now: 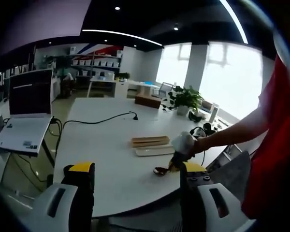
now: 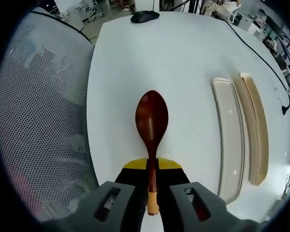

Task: Arrange the utensils inside the cutlery case until each visible utensil rests in its matching compartment.

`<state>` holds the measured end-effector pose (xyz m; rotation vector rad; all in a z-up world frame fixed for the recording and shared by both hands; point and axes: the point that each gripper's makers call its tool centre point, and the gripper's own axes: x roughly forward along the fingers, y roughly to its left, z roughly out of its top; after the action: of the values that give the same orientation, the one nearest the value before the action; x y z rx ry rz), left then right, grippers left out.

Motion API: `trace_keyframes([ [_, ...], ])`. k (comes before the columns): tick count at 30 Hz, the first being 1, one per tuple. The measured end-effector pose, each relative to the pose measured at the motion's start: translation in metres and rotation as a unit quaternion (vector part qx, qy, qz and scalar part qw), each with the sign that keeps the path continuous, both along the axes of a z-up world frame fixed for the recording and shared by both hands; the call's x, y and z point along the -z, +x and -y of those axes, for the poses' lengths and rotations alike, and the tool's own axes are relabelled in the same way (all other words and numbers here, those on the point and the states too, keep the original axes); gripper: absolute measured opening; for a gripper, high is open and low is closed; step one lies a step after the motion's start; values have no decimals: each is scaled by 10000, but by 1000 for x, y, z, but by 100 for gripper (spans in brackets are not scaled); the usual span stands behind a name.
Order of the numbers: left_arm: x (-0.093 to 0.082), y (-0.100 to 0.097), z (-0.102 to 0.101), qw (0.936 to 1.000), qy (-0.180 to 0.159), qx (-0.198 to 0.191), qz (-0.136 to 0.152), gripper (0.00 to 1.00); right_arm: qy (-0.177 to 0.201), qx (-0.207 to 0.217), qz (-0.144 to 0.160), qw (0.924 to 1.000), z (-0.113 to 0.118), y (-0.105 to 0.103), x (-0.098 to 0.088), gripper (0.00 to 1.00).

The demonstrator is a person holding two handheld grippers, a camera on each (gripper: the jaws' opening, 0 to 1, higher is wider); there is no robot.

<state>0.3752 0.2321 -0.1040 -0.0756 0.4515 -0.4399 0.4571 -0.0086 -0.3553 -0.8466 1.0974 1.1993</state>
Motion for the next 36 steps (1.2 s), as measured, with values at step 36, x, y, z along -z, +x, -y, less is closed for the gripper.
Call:
trace_keyframes([
  [36,-3,8,6,9999,64,147,13,74,-33,46,308,9995,16,28,-31,1],
])
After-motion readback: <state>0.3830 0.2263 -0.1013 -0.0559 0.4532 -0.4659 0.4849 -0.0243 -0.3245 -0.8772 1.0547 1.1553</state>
